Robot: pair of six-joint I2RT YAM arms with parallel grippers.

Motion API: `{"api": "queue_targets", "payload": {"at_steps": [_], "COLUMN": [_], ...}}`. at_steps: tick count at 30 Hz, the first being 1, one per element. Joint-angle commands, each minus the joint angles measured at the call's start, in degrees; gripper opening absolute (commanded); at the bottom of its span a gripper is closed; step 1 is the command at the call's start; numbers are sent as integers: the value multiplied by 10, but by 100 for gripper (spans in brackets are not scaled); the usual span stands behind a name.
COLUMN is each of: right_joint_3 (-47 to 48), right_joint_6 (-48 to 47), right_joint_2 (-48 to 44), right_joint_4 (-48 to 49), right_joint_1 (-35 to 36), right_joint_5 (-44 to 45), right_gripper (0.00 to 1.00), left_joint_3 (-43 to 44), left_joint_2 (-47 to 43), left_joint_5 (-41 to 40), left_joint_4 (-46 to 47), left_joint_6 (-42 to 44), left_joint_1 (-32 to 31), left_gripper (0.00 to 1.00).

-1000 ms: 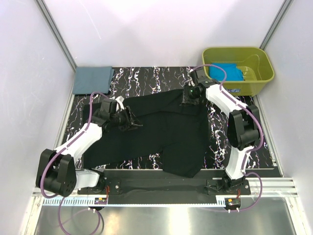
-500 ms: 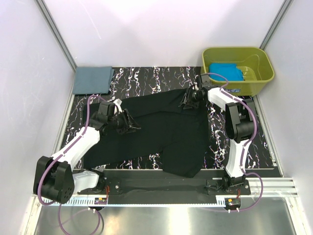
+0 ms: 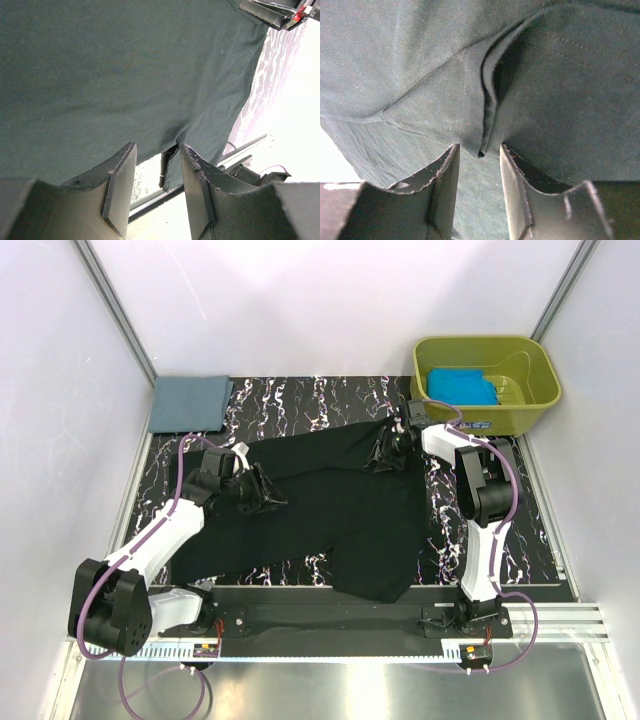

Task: Fold and stack the t-shirts
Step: Fold the tshirt

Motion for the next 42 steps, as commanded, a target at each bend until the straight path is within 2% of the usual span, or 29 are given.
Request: {"api": "queue_targets", "payload": {"at_steps": [1, 11, 15, 17, 20, 31, 42], "right_joint_3": [4, 6, 4, -1, -18, -131, -216], "right_joint_6": [5, 23, 30, 35, 59, 210, 361], "right_joint_2": [12, 18, 19, 15, -1, -114, -142], "right_joint_4": [26, 46, 51, 51, 50, 59, 103], "right_joint_1": [3, 3, 3, 3, 3, 34, 95], "right_joint_5": [-21, -35, -41, -41, -28, -6, 27], "right_gripper": [44, 33, 22, 10, 0, 0, 0], "left_joint_3": [12, 12, 12, 12, 12, 18, 11], "left_joint_2": [-15, -13, -15, -16, -15, -1, 0], "left_joint_5": [-8, -11, -12, -12, -12, -10, 6], "left_joint_4": [1, 1, -1, -1, -1, -1, 4], "left_joint_6": [6, 5, 5, 6, 6, 9, 10], "left_joint_1": [0, 0, -1, 0, 0, 0, 0], "left_gripper": [45, 45, 45, 45, 45, 45, 45]}}
